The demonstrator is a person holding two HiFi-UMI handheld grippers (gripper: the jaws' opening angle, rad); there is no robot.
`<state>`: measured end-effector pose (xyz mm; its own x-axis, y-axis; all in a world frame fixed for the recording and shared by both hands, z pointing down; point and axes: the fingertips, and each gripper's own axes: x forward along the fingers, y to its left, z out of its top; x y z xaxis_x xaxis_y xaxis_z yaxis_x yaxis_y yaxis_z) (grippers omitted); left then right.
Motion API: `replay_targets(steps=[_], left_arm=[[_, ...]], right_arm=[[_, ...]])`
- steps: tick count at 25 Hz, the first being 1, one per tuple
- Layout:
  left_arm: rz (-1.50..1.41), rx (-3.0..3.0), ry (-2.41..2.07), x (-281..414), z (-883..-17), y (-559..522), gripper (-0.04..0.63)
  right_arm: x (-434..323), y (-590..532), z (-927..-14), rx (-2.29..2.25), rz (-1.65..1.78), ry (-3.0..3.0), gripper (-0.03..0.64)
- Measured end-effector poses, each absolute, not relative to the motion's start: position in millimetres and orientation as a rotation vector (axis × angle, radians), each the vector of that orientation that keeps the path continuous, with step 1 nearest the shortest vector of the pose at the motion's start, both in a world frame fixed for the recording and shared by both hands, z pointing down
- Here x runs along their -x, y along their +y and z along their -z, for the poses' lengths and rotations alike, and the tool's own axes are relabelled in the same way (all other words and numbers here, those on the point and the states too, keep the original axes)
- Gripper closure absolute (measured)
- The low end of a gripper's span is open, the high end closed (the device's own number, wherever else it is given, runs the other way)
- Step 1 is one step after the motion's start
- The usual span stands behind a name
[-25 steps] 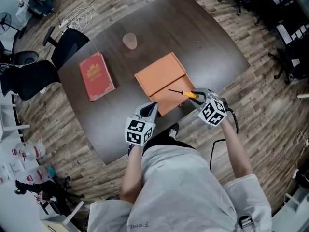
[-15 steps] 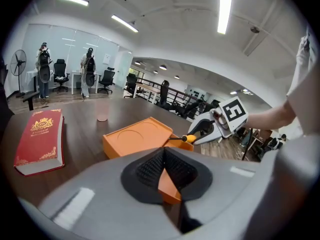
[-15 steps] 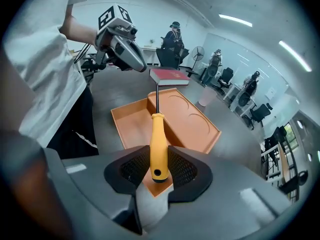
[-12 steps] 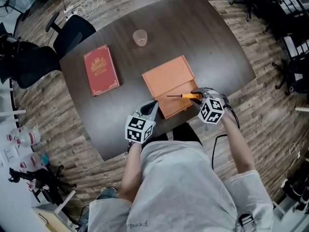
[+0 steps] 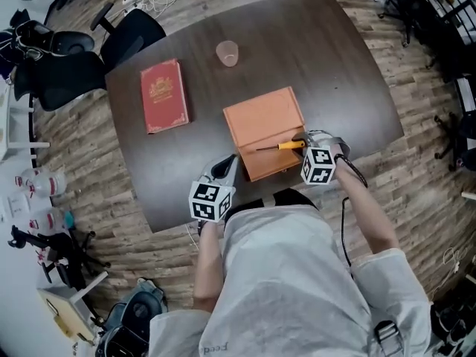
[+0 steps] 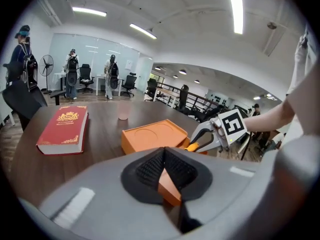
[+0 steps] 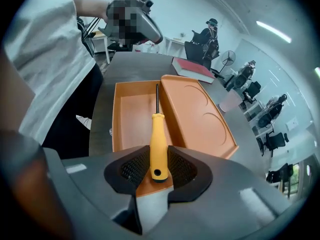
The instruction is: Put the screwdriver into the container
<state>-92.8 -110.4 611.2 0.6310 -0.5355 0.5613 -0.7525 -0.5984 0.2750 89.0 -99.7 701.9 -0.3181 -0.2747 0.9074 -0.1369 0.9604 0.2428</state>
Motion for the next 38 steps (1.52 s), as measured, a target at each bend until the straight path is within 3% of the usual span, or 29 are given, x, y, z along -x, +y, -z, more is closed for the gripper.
replay_targets(steps=[38], left_arm=[[-0.478,-2.17,-1.373,67.2,-618.9,-81.4,0.54]], right_arm=[[-55.0,-97.9,-767.7,-0.048,0.278,-1.806,0.505]])
